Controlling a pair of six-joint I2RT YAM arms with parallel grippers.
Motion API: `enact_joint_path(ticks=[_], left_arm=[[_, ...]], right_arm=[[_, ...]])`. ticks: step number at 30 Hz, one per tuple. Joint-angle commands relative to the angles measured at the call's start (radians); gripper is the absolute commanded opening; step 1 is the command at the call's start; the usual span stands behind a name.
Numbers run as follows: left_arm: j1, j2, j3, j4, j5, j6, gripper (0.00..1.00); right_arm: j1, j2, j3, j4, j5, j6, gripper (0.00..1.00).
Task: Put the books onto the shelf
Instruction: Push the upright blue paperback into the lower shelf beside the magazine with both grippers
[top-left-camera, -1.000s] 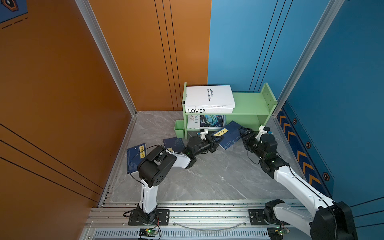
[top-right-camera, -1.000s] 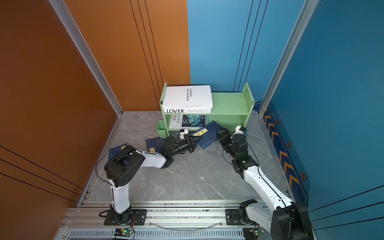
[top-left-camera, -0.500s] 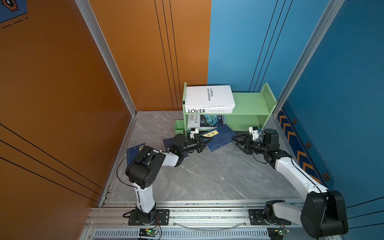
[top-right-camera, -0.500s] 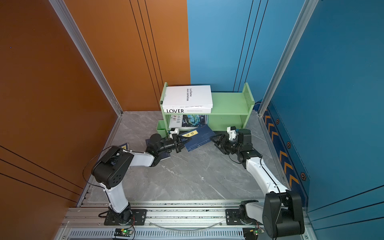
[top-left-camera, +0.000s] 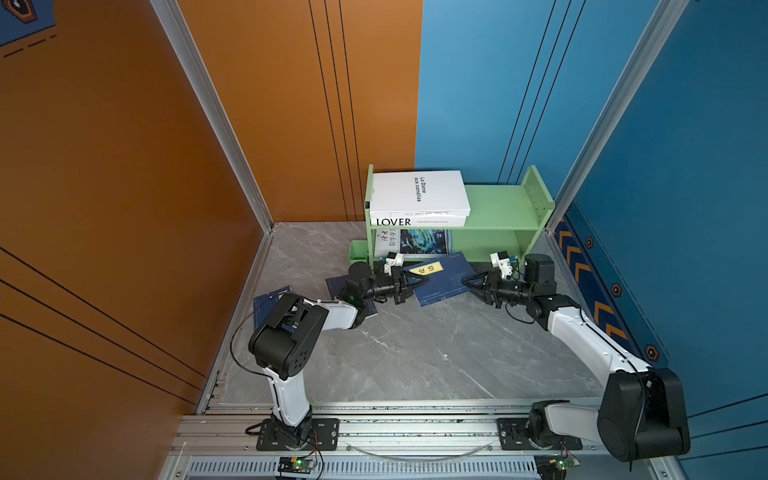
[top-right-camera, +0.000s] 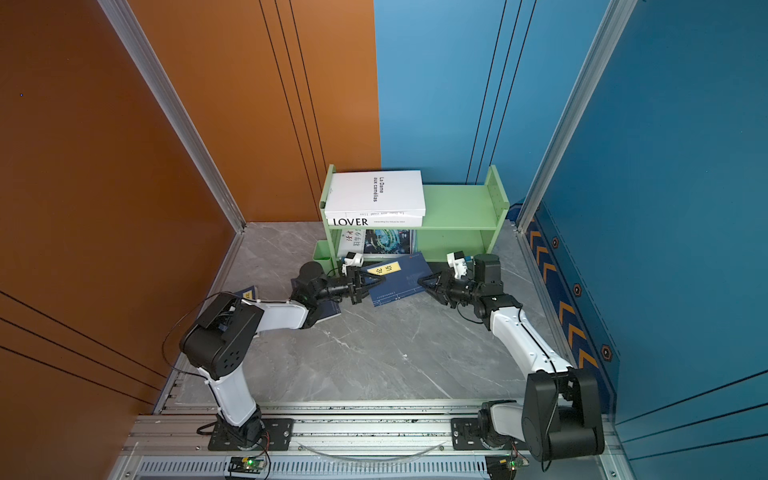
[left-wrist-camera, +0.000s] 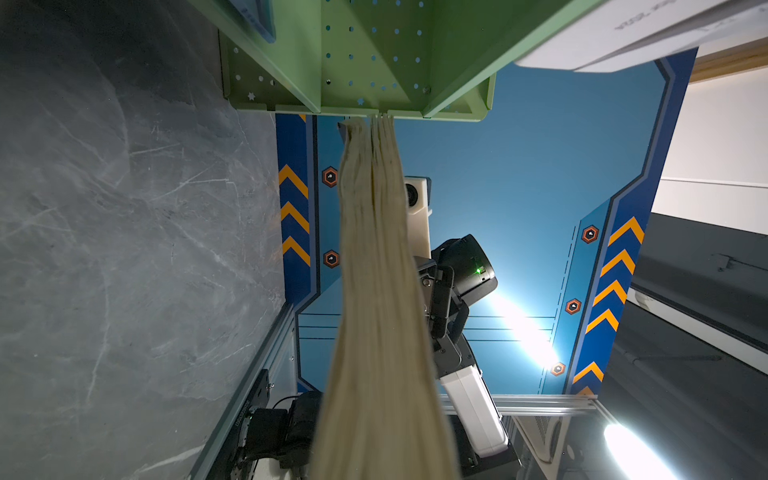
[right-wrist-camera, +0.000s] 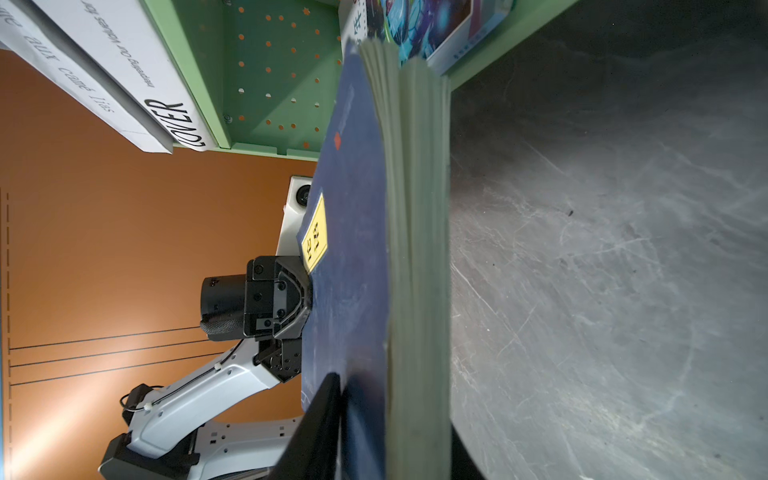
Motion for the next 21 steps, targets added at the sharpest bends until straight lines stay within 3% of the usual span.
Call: enact_joint_path(ticks=[1, 4, 7, 11, 13, 18, 21], left_arm=[[0.008, -0.011, 0.052, 0.016, 0.049, 0.041, 0.05], [0.016, -0.017, 0.051, -0.01, 0.034, 0.06, 0.07], [0.044, -0.032, 0.038, -0.015, -0.009, 0.058, 0.21], [0.101, -0.105, -0.011, -0.028, -0.107, 0.087, 0.37], [0.134, -0.16, -0.029, -0.08, -0.143, 0.128, 0.46], [0.223, -0.388, -0.058, -0.446, -0.202, 0.346, 0.65], [0.266, -0.584, -0.022, -0.885, -0.302, 0.592, 0.76]], right_arm=[[-0.006, -0.01, 0.021, 0.016, -0.034, 0.0, 0.21], [-0.012, -0.02, 0.014, 0.014, -0.009, 0.008, 0.11], [-0.014, -0.035, -0.021, 0.067, 0.037, 0.071, 0.1], [0.01, -0.086, -0.163, 0.384, 0.178, 0.309, 0.09], [0.035, -0.107, -0.202, 0.465, 0.263, 0.35, 0.09], [0.103, -0.101, -0.163, 0.502, 0.35, 0.317, 0.09], [0.134, -0.066, -0.126, 0.488, 0.388, 0.296, 0.08]])
